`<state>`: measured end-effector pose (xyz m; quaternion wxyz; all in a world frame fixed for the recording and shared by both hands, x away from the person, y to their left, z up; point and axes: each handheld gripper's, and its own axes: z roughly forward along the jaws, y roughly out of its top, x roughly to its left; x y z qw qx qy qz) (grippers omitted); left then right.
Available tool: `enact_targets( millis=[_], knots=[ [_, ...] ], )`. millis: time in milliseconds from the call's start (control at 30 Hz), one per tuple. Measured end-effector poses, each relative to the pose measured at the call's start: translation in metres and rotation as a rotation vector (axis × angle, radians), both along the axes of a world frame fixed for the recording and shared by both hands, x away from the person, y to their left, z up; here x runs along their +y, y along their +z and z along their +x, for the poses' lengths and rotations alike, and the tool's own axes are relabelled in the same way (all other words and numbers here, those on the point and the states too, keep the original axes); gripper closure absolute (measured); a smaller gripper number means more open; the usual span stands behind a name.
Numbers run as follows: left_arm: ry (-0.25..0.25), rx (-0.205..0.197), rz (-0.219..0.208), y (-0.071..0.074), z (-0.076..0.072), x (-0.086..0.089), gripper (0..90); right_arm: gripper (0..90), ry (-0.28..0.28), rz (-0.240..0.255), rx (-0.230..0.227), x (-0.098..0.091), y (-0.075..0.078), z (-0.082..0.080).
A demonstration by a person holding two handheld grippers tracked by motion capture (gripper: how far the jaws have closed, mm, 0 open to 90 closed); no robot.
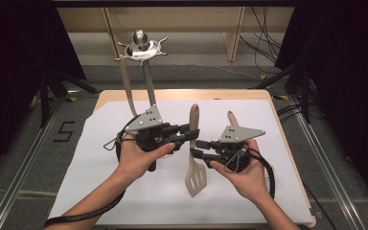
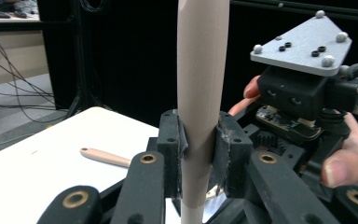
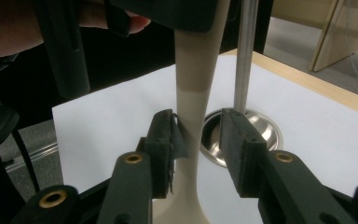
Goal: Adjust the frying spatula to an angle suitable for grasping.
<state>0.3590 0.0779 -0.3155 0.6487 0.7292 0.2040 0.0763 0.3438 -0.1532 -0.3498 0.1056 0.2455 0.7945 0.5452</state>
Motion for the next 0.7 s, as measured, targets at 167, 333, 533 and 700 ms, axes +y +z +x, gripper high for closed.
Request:
enact_targets(
  millis=[167,333,533,700],
  knots=[
    [-0.015,0.001,-0.002,0.0009,0.0002,-0.0005,73.6,73.2,0.050,-0.010,0.017,0.0006,0.0018,0.0009],
    [-0.026,0.007,-0.015,0.0019,0.0006,0.0010,73.6,73.5,0.078,0.001,-0.010,-0.0017,0.0042,0.0029],
    [-0.038,0.016,-0.023,0.0027,0.0005,0.0015,73.6,74.2,0.094,0.016,0.010,-0.0030,0.0041,0.0039],
    [-0.053,0.021,-0.026,0.0032,0.0007,0.0013,73.6,74.4,0.115,0.039,-0.005,-0.0048,0.0029,0.0076]
  ],
)
